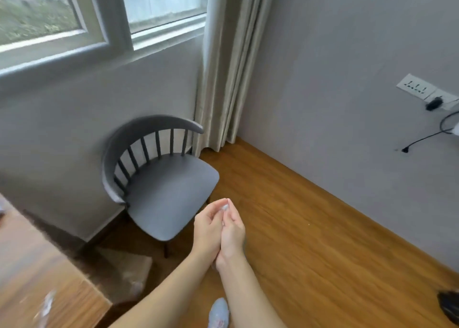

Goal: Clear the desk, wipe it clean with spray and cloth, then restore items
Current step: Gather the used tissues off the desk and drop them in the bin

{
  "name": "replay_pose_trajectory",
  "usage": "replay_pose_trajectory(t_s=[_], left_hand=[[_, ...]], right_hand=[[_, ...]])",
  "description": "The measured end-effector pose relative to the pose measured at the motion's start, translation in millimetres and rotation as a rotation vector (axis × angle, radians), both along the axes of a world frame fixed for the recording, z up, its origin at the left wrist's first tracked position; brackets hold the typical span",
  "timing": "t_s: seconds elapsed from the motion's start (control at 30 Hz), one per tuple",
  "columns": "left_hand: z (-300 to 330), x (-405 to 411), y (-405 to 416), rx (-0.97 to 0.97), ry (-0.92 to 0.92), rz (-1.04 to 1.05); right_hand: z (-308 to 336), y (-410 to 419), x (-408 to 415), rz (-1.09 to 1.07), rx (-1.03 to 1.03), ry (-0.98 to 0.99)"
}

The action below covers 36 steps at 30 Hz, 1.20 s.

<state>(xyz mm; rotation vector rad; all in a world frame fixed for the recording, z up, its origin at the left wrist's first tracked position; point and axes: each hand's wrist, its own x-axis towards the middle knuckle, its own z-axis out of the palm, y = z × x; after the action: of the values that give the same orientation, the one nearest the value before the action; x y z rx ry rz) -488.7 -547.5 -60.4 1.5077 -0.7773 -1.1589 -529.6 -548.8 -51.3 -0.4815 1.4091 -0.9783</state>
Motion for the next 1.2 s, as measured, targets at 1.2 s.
replay_pose_trajectory(t_s=[1.2], left_hand=[[-538, -81, -210, 0.852, -0.858, -1.156]], right_hand=[[-574, -207, -160, 0.724, 0.606, 0.629]])
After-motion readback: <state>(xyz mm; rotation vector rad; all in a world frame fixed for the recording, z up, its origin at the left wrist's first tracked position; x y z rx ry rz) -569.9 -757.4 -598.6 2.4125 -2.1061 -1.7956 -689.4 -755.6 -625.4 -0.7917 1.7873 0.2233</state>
